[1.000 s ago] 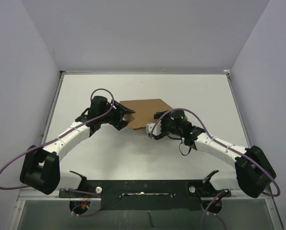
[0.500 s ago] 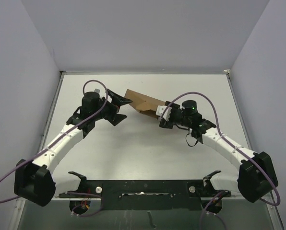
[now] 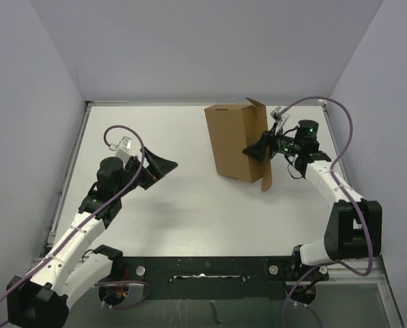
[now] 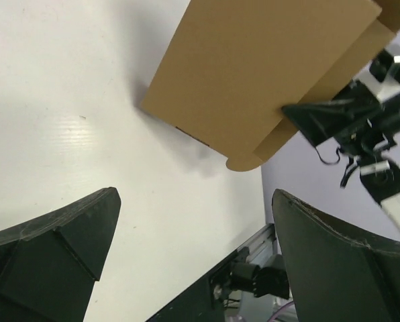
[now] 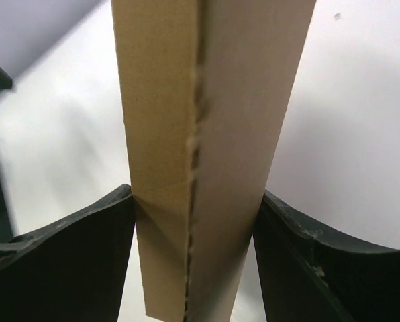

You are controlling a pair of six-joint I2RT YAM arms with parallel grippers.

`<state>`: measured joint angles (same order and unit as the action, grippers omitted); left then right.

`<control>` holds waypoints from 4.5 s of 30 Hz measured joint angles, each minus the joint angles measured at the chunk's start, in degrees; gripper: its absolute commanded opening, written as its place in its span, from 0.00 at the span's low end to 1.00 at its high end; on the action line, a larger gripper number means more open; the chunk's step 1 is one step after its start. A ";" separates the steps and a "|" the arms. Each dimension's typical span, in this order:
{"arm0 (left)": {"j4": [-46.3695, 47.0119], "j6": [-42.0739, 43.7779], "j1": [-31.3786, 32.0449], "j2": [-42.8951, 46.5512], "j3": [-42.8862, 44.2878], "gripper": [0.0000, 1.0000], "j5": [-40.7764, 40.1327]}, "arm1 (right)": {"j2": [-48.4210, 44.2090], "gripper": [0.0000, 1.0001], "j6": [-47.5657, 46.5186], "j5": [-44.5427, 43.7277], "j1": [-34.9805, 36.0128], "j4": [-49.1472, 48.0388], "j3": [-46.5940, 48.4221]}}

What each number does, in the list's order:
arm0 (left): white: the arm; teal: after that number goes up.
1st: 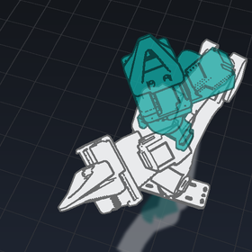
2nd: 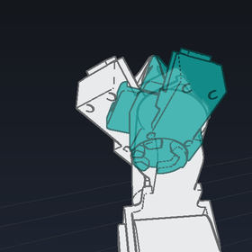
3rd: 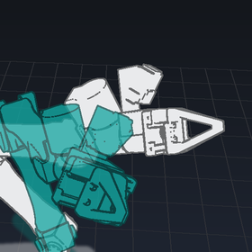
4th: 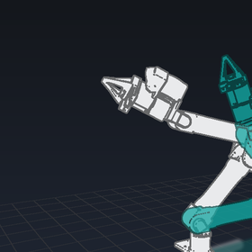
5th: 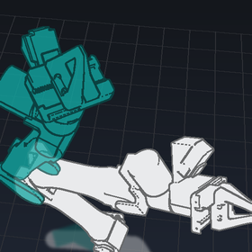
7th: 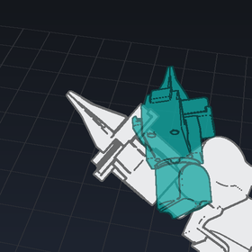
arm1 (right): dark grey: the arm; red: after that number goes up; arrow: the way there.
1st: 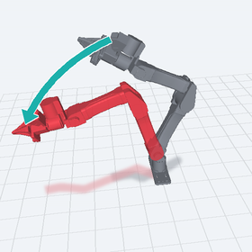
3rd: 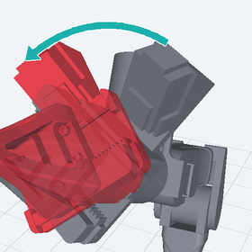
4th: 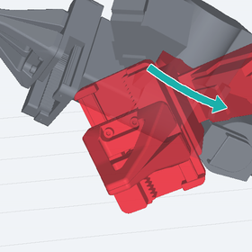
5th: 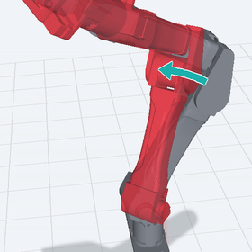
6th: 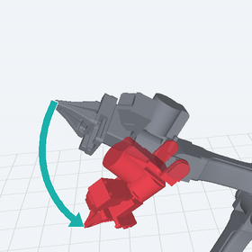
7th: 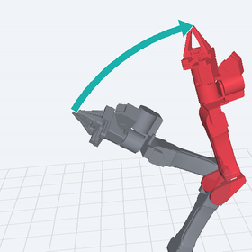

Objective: Fold the paper box

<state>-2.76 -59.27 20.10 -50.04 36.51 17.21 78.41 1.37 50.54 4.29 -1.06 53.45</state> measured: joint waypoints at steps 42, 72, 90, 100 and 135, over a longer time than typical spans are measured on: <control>-7.93 30.99 -0.76 -22.36 18.64 0.83 6.71 | 20.55 0.82 3.37 -0.48 -14.71 27.76 4.72; -14.47 47.63 4.13 -39.65 27.06 0.77 2.80 | 24.13 0.01 -6.08 -3.52 2.93 25.59 7.85; -12.66 51.04 4.20 -39.21 24.98 0.77 2.40 | 8.72 0.64 -35.30 1.07 8.02 36.20 7.37; -9.07 51.54 4.87 -35.56 22.23 0.76 2.71 | -2.38 0.75 -77.83 8.66 13.86 46.34 -8.61; -4.74 51.60 6.75 -35.58 19.43 0.73 -2.27 | 5.70 0.44 -69.40 -25.70 39.95 25.86 -11.58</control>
<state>-7.51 -7.66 26.85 -85.62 55.94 14.94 84.12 -68.03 24.84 44.25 24.80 41.87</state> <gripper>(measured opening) 0.740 0.475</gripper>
